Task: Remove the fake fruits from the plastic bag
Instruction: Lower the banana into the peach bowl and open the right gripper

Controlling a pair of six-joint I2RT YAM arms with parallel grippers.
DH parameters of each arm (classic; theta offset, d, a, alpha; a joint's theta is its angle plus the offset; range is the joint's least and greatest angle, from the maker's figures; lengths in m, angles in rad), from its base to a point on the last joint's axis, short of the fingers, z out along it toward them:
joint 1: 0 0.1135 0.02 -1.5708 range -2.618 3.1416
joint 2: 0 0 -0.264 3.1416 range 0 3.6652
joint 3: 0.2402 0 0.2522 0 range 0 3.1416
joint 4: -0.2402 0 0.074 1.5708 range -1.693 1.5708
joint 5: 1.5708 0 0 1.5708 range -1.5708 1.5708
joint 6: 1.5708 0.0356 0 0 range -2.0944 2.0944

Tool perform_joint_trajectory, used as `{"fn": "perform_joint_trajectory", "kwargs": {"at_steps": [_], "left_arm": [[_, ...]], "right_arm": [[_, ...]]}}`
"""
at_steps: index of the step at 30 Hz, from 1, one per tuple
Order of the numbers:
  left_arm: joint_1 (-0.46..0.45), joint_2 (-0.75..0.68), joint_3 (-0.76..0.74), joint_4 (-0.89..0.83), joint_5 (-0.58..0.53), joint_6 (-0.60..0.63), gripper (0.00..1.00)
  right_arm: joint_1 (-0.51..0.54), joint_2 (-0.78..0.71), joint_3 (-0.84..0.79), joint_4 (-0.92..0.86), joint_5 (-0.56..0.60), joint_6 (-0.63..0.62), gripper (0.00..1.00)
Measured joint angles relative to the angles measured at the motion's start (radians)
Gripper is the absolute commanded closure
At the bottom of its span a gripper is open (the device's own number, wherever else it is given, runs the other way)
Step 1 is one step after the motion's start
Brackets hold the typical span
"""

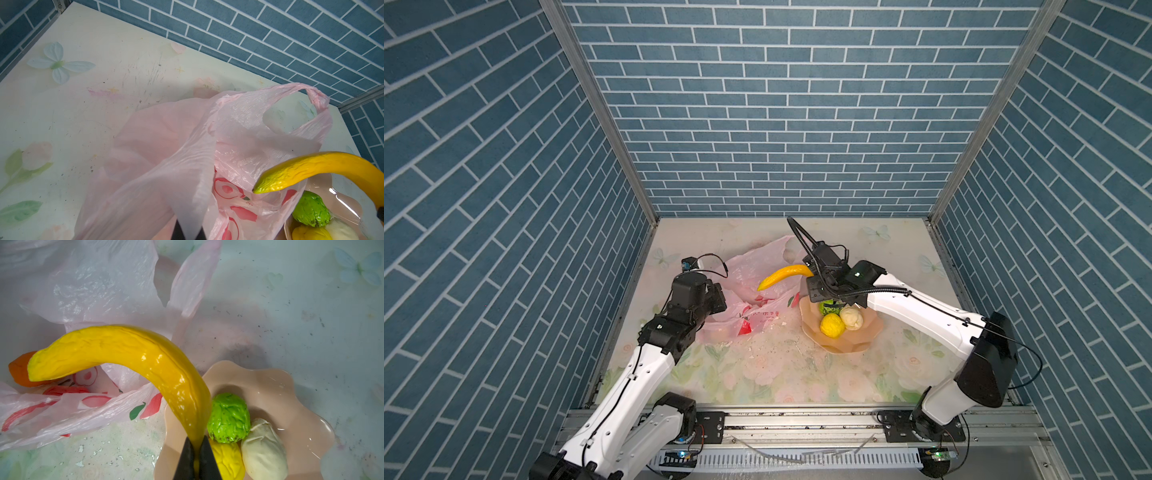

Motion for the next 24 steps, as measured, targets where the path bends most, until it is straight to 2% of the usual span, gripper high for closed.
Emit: {"fn": "perform_joint_trajectory", "kwargs": {"at_steps": [10, 24], "left_arm": [[0.003, 0.006, 0.000, 0.001, 0.013, 0.000, 1.00], [0.005, 0.012, 0.000, 0.000, 0.014, 0.000, 1.00]], "right_arm": [[-0.071, -0.167, -0.171, -0.005, 0.073, 0.087, 0.96], [-0.195, -0.306, -0.477, 0.037, 0.055, 0.168, 0.96]]}}
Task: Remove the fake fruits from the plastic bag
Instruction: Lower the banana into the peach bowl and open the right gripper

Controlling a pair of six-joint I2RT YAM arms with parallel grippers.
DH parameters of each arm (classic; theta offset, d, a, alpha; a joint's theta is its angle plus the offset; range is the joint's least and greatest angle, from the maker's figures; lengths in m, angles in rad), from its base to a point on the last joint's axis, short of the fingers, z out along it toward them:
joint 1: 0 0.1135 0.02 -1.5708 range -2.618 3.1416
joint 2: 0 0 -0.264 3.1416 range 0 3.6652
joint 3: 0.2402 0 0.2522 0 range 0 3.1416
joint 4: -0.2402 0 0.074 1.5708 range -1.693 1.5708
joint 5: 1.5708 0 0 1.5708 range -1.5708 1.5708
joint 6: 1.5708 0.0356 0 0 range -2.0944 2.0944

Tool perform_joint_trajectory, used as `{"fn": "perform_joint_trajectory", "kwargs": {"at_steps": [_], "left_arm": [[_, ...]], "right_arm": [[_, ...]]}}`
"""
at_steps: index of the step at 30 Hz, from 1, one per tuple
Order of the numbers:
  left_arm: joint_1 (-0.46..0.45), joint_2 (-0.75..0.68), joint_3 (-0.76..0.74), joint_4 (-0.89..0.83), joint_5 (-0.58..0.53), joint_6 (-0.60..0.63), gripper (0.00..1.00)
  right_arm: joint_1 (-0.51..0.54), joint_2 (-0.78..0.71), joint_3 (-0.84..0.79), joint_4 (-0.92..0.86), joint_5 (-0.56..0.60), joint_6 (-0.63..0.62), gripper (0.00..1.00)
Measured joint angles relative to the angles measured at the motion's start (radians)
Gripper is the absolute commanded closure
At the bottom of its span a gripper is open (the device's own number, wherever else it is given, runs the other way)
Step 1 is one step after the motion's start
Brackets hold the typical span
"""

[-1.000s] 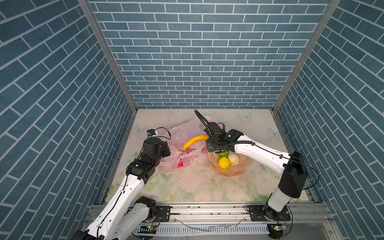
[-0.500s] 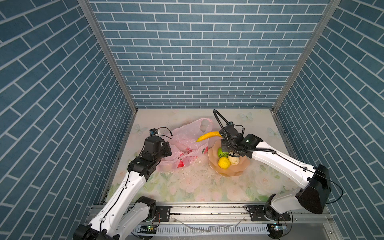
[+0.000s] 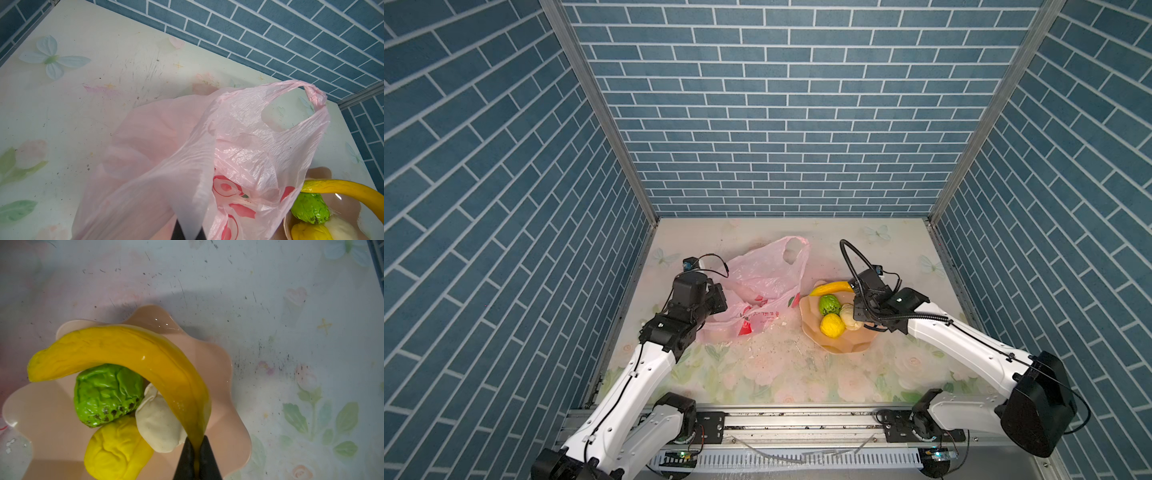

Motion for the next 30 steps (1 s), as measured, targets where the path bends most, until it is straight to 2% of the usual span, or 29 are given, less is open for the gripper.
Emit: {"fn": "perform_joint_trajectory", "kwargs": {"at_steps": [9, 30], "left_arm": [[0.000, 0.007, 0.000, -0.004, 0.004, 0.000, 1.00], [0.000, 0.007, 0.000, -0.019, 0.002, 0.005, 1.00]], "right_arm": [[-0.038, -0.025, -0.091, 0.071, -0.035, 0.041, 0.96], [-0.059, 0.032, -0.125, 0.164, -0.080, 0.054, 0.92]]}}
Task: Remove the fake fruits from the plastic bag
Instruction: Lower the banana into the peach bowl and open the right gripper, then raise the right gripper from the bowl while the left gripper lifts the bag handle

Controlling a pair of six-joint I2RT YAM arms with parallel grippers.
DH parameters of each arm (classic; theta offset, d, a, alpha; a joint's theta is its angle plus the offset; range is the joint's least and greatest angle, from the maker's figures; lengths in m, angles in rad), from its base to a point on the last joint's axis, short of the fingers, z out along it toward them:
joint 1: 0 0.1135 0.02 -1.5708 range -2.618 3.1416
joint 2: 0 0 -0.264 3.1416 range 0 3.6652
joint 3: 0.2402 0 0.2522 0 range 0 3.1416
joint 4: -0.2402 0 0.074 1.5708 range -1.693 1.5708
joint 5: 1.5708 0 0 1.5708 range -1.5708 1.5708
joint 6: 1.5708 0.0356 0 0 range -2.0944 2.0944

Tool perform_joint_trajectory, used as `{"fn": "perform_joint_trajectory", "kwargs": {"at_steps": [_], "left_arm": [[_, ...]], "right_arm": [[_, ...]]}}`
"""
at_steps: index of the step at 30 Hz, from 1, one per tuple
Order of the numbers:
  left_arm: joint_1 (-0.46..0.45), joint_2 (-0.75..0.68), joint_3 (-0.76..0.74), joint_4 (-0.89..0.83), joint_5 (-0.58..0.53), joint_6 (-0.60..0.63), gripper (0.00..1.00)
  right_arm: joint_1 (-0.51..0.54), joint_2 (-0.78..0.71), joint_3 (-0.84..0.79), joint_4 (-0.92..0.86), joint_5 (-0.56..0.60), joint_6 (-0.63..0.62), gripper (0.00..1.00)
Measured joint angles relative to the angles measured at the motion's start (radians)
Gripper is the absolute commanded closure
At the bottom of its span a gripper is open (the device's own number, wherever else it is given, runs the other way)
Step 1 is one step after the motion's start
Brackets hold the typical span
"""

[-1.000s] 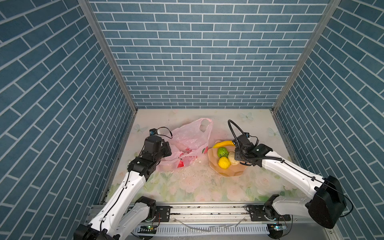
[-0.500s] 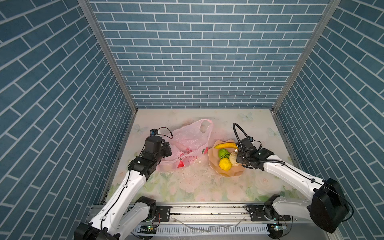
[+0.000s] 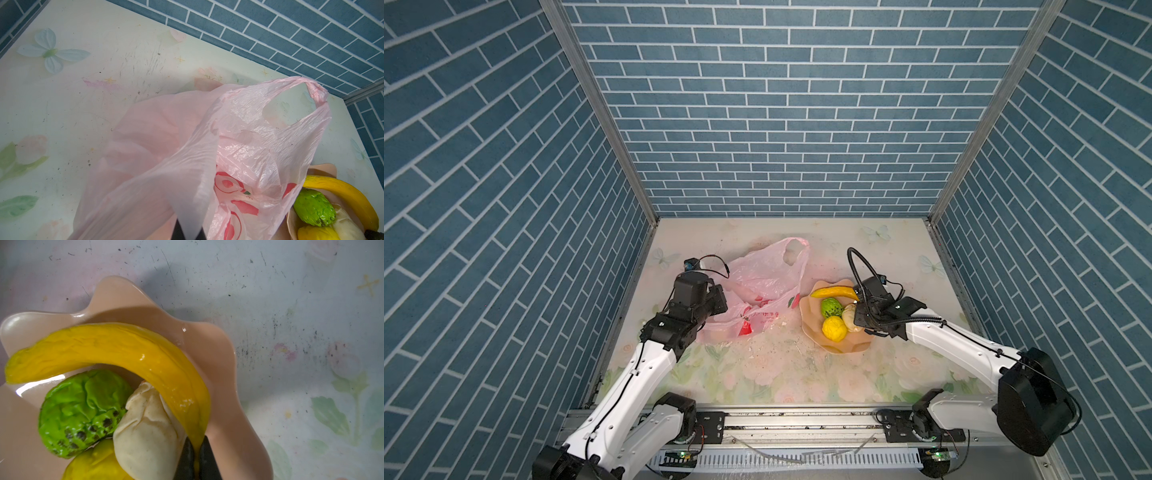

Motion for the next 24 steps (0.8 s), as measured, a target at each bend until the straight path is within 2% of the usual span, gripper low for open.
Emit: {"fn": "perform_joint_trajectory", "kwargs": {"at_steps": [7, 16, 20, 24], "left_arm": [[0.001, 0.013, 0.016, -0.003, -0.001, 0.018, 1.00], [0.016, 0.071, 0.070, -0.005, 0.001, 0.074, 1.00], [0.034, 0.101, 0.121, -0.014, 0.025, 0.115, 1.00], [0.060, 0.158, 0.198, -0.027, 0.089, 0.174, 1.00]], "right_arm": [[0.000, 0.020, -0.015, 0.012, -0.006, 0.017, 0.84], [-0.001, 0.019, -0.027, 0.017, -0.007, 0.037, 0.66], [-0.002, 0.014, -0.029, 0.016, -0.006, 0.042, 0.58], [-0.002, -0.017, -0.029, 0.006, -0.006, 0.041, 0.57]]}}
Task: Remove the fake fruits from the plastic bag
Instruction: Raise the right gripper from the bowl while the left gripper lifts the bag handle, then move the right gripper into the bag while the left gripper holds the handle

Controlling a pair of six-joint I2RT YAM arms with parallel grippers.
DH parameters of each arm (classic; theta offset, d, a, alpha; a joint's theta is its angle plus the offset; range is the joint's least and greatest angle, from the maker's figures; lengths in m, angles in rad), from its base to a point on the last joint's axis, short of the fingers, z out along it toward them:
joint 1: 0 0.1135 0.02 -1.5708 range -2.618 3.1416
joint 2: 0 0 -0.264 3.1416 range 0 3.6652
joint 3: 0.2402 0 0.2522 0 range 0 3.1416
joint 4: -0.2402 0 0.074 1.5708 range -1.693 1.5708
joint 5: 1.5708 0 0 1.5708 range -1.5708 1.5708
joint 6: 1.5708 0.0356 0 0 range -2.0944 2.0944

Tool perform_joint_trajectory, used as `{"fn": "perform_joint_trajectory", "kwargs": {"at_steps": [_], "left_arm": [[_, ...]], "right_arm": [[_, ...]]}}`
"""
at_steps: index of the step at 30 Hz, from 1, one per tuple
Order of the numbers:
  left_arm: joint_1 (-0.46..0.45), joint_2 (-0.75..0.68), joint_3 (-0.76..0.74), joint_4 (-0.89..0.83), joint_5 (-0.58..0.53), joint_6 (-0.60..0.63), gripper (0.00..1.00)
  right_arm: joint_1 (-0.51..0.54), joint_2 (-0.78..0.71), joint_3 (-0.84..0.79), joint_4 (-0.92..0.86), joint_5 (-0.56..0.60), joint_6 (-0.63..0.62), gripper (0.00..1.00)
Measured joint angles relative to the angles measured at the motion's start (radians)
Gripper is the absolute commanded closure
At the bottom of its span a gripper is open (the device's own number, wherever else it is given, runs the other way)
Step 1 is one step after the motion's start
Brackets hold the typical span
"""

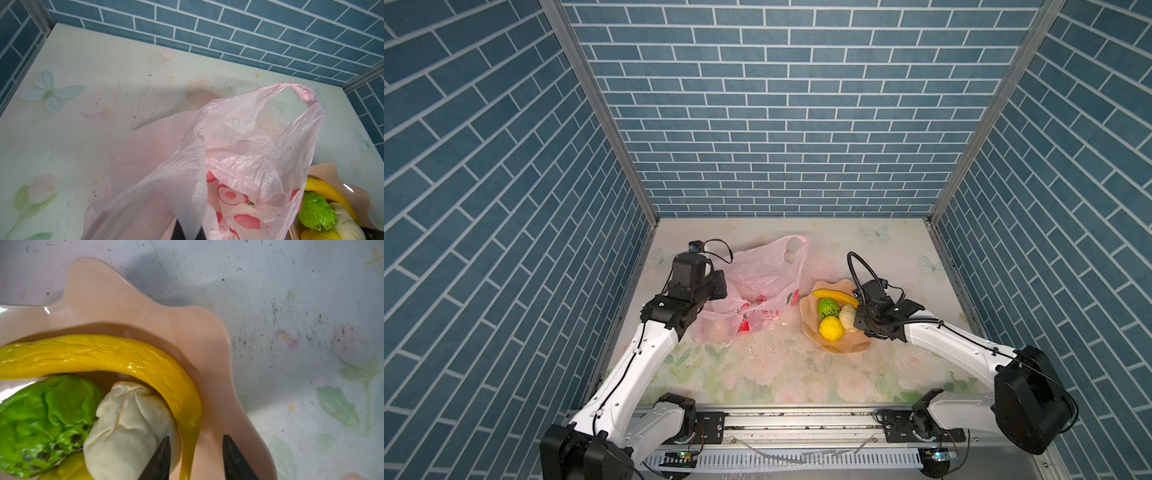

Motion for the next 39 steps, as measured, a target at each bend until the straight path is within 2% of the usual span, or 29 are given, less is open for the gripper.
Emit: {"fn": "perform_joint_trajectory", "kwargs": {"at_steps": [11, 17, 20, 24, 28, 39], "left_arm": [[0.061, 0.241, 0.314, -0.158, 0.204, 0.164, 1.00], [0.071, 0.329, 0.539, -0.273, 0.250, 0.258, 1.00], [0.072, 0.350, 0.591, -0.318, 0.267, 0.286, 1.00], [0.073, 0.352, 0.565, -0.370, 0.280, 0.294, 1.00], [0.073, 0.329, 0.449, -0.396, 0.268, 0.278, 1.00], [0.068, 0.158, 0.189, -0.369, 0.174, 0.149, 1.00]], "right_arm": [[0.000, -0.152, 0.030, -0.089, 0.011, -0.018, 0.56], [0.000, -0.154, 0.122, -0.086, -0.010, -0.078, 0.58], [0.011, -0.152, 0.185, -0.068, -0.024, -0.118, 0.59], [0.031, -0.142, 0.271, -0.032, -0.047, -0.174, 0.58], [0.067, -0.101, 0.355, -0.003, -0.098, -0.235, 0.59], [0.296, 0.233, 0.680, 0.076, -0.215, -0.377, 0.61]]}}
